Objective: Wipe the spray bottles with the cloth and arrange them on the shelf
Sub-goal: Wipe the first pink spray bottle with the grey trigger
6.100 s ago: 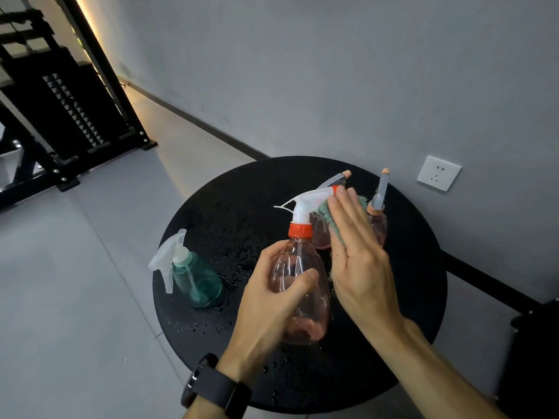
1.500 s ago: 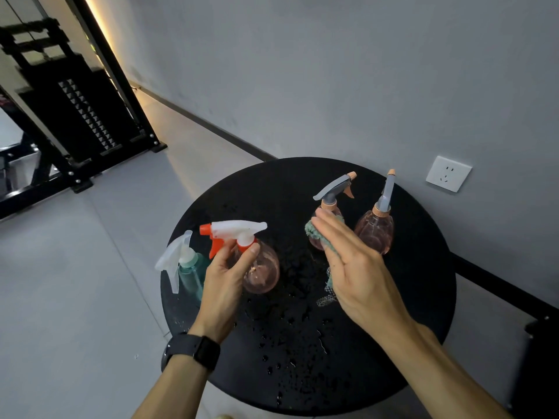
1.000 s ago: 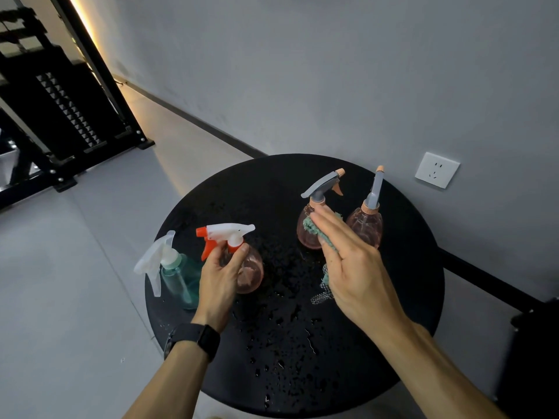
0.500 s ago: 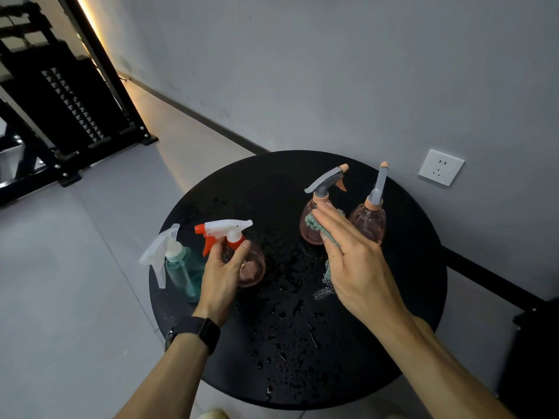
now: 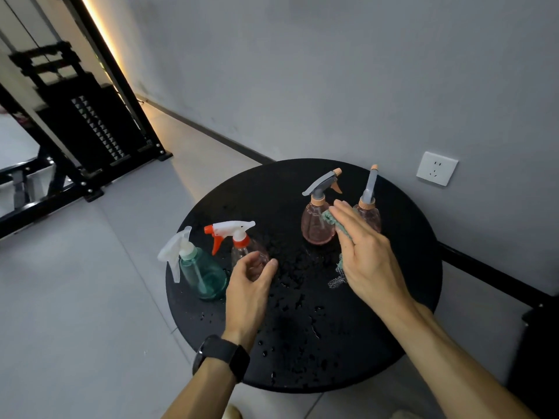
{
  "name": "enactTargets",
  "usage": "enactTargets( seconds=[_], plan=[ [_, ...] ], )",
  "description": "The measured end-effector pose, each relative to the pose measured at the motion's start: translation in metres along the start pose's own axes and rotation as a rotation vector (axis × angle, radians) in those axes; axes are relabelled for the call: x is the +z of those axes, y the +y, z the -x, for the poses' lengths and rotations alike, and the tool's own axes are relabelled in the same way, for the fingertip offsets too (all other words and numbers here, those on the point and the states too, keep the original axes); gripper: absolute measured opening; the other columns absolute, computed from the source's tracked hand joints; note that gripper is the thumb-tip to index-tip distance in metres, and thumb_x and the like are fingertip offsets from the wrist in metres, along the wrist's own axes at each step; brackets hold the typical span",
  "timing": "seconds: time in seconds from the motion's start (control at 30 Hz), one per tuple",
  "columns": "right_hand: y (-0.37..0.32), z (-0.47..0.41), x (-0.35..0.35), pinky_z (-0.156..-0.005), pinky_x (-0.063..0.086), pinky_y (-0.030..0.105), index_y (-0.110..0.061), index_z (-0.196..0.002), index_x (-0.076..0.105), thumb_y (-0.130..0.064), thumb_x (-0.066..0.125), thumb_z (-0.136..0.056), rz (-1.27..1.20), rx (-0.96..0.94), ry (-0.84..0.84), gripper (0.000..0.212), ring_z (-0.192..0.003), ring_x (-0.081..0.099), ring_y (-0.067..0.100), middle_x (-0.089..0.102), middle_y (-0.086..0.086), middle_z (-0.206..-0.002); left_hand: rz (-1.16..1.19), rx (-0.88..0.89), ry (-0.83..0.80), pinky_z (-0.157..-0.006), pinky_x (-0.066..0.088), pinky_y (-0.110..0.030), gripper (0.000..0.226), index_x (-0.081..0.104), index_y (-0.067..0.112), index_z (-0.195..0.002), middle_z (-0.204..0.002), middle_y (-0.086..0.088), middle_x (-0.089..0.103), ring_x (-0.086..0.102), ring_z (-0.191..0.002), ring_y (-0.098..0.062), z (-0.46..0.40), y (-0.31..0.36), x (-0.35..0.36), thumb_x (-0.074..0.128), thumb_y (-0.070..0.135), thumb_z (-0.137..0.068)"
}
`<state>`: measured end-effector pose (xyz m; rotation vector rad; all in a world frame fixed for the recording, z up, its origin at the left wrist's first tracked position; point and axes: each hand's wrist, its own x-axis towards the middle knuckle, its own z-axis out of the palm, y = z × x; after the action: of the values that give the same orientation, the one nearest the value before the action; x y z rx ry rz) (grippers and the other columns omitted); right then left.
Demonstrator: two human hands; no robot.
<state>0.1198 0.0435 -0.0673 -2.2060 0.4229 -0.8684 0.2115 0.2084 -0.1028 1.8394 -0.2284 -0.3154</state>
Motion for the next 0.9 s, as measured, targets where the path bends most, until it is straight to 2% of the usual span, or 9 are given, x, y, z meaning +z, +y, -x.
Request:
enactTargets(
  seconds=[0.07, 0.23, 0.33, 0.4, 0.53, 0.6, 0.7, 0.83, 0.9],
  plan=[
    [0.002, 0.002, -0.005, -0.112, 0.022, 0.008, -0.007, -0.138, 0.052, -0.003, 0.048, -0.099, 0.003, -0.002, 0.012, 0.039, -0.135, 0.032, -0.003, 0.043, -0.009, -0.142, -0.028, 0.029, -0.025, -0.093, 0.05, -0.023, 0.044, 0.056, 0.022, -0.129, -0.12, 0.009, 0.063, 0.061, -0.106, -0.002, -0.005, 0.006, 0.01, 0.068, 0.038, -0.09],
    [0.012, 0.003, -0.017, -0.114, 0.028, 0.021, -0.007, -0.138, 0.051, -0.005, 0.046, -0.099, 0.029, 0.032, 0.024, 0.039, -0.136, 0.033, 0.002, 0.048, 0.002, -0.145, -0.135, 0.129, -0.081, -0.074, 0.044, -0.008, 0.039, 0.058, 0.021, -0.126, -0.116, 0.011, 0.062, 0.057, -0.097, 0.007, -0.031, 0.03, 0.045, 0.066, 0.038, -0.091],
    [0.019, 0.001, -0.022, -0.113, 0.026, 0.018, -0.008, -0.14, 0.049, -0.007, 0.045, -0.1, 0.027, 0.064, 0.038, 0.04, -0.136, 0.032, 0.001, 0.047, 0.002, -0.146, -0.177, 0.153, -0.118, -0.067, 0.044, -0.002, 0.039, 0.057, 0.019, -0.127, -0.11, 0.013, 0.061, 0.056, -0.09, 0.008, -0.052, 0.039, 0.072, 0.066, 0.035, -0.092],
    [0.024, 0.0, -0.025, -0.111, 0.024, 0.012, -0.008, -0.141, 0.047, -0.007, 0.044, -0.1, 0.039, 0.083, 0.039, 0.04, -0.135, 0.031, 0.0, 0.046, 0.001, -0.147, -0.198, 0.151, -0.125, -0.069, 0.044, -0.003, 0.042, 0.056, 0.016, -0.13, -0.111, 0.01, 0.061, 0.057, -0.091, 0.003, -0.069, 0.043, 0.088, 0.066, 0.034, -0.093],
    [0.029, -0.003, -0.024, -0.107, 0.018, 0.001, -0.007, -0.139, 0.05, -0.006, 0.045, -0.1, 0.056, 0.094, 0.062, 0.04, -0.136, 0.035, 0.003, 0.047, 0.001, -0.146, -0.229, 0.109, -0.12, -0.093, 0.05, -0.028, 0.054, 0.052, 0.012, -0.137, -0.129, -0.003, 0.062, 0.06, -0.112, -0.016, -0.106, 0.041, 0.112, 0.068, 0.037, -0.09],
    [0.032, -0.005, -0.024, -0.107, 0.018, 0.0, -0.006, -0.138, 0.051, -0.006, 0.046, -0.099, 0.063, 0.092, 0.071, 0.039, -0.136, 0.037, 0.006, 0.049, 0.003, -0.145, -0.219, 0.073, -0.127, -0.098, 0.051, -0.036, 0.058, 0.052, 0.013, -0.137, -0.129, -0.003, 0.062, 0.061, -0.113, -0.019, -0.12, 0.038, 0.119, 0.069, 0.04, -0.088],
    [0.035, -0.007, -0.026, -0.106, 0.018, -0.001, -0.006, -0.138, 0.051, -0.006, 0.046, -0.099, 0.053, 0.095, 0.094, 0.039, -0.134, 0.037, 0.004, 0.049, 0.003, -0.144, -0.234, 0.067, -0.155, -0.094, 0.052, -0.039, 0.056, 0.056, 0.017, -0.132, -0.122, -0.002, 0.065, 0.063, -0.106, -0.02, -0.136, 0.033, 0.127, 0.072, 0.044, -0.085],
    [0.037, -0.011, -0.027, -0.107, 0.019, 0.001, -0.007, -0.139, 0.05, -0.008, 0.046, -0.1, 0.039, 0.127, 0.108, 0.039, -0.137, 0.038, 0.007, 0.048, 0.002, -0.145, -0.253, 0.116, -0.229, -0.074, 0.049, -0.023, 0.04, 0.064, 0.02, -0.12, -0.105, 0.004, 0.066, 0.063, -0.094, -0.014, -0.142, 0.033, 0.126, 0.069, 0.043, -0.087],
    [0.037, -0.011, -0.027, -0.105, 0.018, -0.001, -0.007, -0.139, 0.049, -0.007, 0.046, -0.1, 0.032, 0.141, 0.103, 0.04, -0.136, 0.038, 0.006, 0.048, 0.002, -0.146, -0.23, 0.132, -0.226, -0.075, 0.049, -0.023, 0.037, 0.066, 0.022, -0.115, -0.106, 0.006, 0.066, 0.063, -0.093, -0.011, -0.141, 0.034, 0.122, 0.07, 0.045, -0.086]
  ],
)
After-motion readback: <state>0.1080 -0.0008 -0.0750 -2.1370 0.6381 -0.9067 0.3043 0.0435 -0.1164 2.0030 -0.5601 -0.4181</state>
